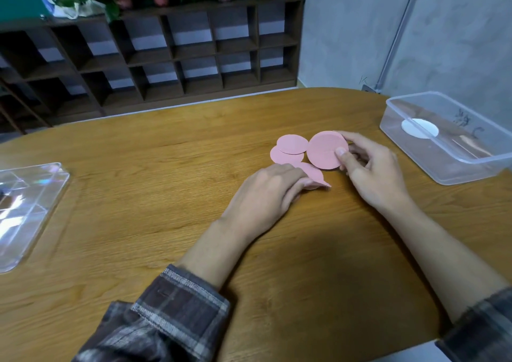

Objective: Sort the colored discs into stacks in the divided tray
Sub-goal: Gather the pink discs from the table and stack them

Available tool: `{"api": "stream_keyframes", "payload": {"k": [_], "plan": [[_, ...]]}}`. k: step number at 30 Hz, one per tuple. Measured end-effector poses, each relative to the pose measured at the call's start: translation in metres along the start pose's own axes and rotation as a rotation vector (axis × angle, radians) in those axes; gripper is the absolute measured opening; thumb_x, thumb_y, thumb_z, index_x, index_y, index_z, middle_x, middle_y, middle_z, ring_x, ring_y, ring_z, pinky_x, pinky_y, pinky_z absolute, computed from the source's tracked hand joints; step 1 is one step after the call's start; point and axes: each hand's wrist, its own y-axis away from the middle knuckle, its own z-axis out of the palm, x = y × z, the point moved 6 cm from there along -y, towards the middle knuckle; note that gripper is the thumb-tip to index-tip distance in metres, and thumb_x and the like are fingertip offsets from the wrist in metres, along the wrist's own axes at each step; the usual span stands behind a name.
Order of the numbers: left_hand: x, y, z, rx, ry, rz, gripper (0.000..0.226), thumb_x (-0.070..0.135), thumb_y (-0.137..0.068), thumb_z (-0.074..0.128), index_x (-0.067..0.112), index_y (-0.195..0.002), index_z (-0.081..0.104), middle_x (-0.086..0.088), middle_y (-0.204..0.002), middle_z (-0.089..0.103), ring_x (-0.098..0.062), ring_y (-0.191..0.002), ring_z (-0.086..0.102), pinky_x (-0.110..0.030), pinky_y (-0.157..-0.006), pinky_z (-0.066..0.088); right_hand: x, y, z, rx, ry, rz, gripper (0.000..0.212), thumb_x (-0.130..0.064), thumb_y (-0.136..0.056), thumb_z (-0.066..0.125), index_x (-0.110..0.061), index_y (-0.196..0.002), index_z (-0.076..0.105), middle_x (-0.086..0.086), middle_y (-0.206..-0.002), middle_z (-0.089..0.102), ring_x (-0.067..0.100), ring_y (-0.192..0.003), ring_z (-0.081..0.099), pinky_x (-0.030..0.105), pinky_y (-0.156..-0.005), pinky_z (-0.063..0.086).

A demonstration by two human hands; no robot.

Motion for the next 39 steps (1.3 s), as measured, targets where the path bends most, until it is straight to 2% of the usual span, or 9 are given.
{"api": "stream_keyframes", "payload": {"k": [7,12,16,19,22,26,29,33,39], "plan": [[-0.010,0.006,-0.010,0.205,0.160,-0.188,0.017,0.026,-0.109,0.048,0.015,-0.102,0.059,0.000,-0.080,0.066,-0.021,-0.071,0.058,-0.042,-0.069,0.049,-0.007,0.007,0.019,-0.125,-0.043,-0.043,0.041,-0.021,-0.102,0.059,-0.033,-0.141,0.060,0.004,-0.078,0.071,0.020,-0.073,0.064,0.045,-0.082,0.056],[-0.023,0.005,-0.019,0.440,0.308,-0.292,0.006,0.017,-0.099,0.069,0.012,-0.102,0.070,0.005,-0.090,0.072,-0.009,-0.076,0.064,-0.018,-0.071,0.050,-0.014,0.009,0.025,-0.173,-0.098,-0.062,0.040,-0.013,-0.106,0.051,-0.033,-0.139,0.062,0.008,-0.075,0.068,0.015,-0.072,0.061,0.027,-0.080,0.053],[-0.029,0.004,-0.018,0.464,0.383,-0.378,0.016,0.020,-0.093,0.078,0.013,-0.106,0.074,0.005,-0.090,0.074,-0.001,-0.072,0.067,-0.006,-0.068,0.046,-0.019,0.011,0.029,-0.219,-0.097,-0.072,0.042,-0.009,-0.107,0.047,-0.032,-0.140,0.062,0.002,-0.074,0.067,0.014,-0.073,0.061,0.021,-0.080,0.048],[-0.032,0.004,-0.017,0.460,0.398,-0.417,0.018,0.022,-0.089,0.082,0.013,-0.104,0.078,0.008,-0.081,0.073,0.004,-0.069,0.065,-0.004,-0.069,0.045,-0.023,0.015,0.031,-0.258,-0.094,-0.066,0.040,-0.017,-0.108,0.047,-0.034,-0.143,0.058,0.001,-0.082,0.069,0.015,-0.081,0.064,0.026,-0.087,0.049],[-0.031,0.004,-0.019,0.479,0.408,-0.426,0.018,0.024,-0.088,0.083,0.010,-0.097,0.078,0.006,-0.077,0.074,-0.002,-0.069,0.066,-0.008,-0.069,0.048,-0.029,0.018,0.031,-0.237,0.013,-0.083,0.043,-0.030,-0.105,0.056,-0.029,-0.147,0.054,0.002,-0.115,0.075,0.013,-0.103,0.068,0.029,-0.097,0.051],[-0.027,0.001,-0.015,0.422,0.343,-0.379,0.026,0.032,-0.088,0.083,0.012,-0.103,0.074,0.004,-0.087,0.073,-0.006,-0.079,0.067,-0.021,-0.076,0.055,-0.032,0.015,0.027,-0.152,0.124,-0.124,0.043,-0.016,-0.102,0.061,-0.021,-0.145,0.058,-0.012,-0.136,0.063,-0.025,-0.112,0.052,0.000,-0.095,0.035],[-0.022,-0.001,-0.006,0.228,0.222,-0.317,0.052,0.046,-0.086,0.080,0.018,-0.127,0.067,0.003,-0.116,0.072,-0.013,-0.107,0.067,-0.035,-0.094,0.054,-0.025,0.011,0.020,-0.085,0.143,-0.086,0.040,-0.014,-0.101,0.060,-0.020,-0.141,0.062,-0.009,-0.122,0.070,-0.013,-0.092,0.062,-0.001,-0.082,0.037],[-0.015,0.005,-0.001,0.037,0.108,-0.231,0.055,0.049,-0.086,0.079,0.019,-0.131,0.068,0.005,-0.130,0.070,-0.019,-0.121,0.060,-0.041,-0.100,0.050,-0.020,0.008,0.013,-0.056,0.158,-0.040,0.039,-0.015,-0.101,0.059,-0.021,-0.140,0.063,-0.014,-0.111,0.068,0.010,-0.101,0.061,-0.001,-0.083,0.037],[-0.012,0.017,-0.010,-0.008,-0.010,-0.148,0.038,0.046,-0.095,0.070,0.016,-0.119,0.075,0.002,-0.124,0.074,-0.021,-0.120,0.064,-0.044,-0.092,0.056,-0.022,0.008,0.013,-0.065,0.173,-0.031,0.039,-0.014,-0.101,0.059,-0.021,-0.140,0.063,-0.016,-0.119,0.066,-0.014,-0.098,0.055,-0.005,-0.084,0.033]]}}
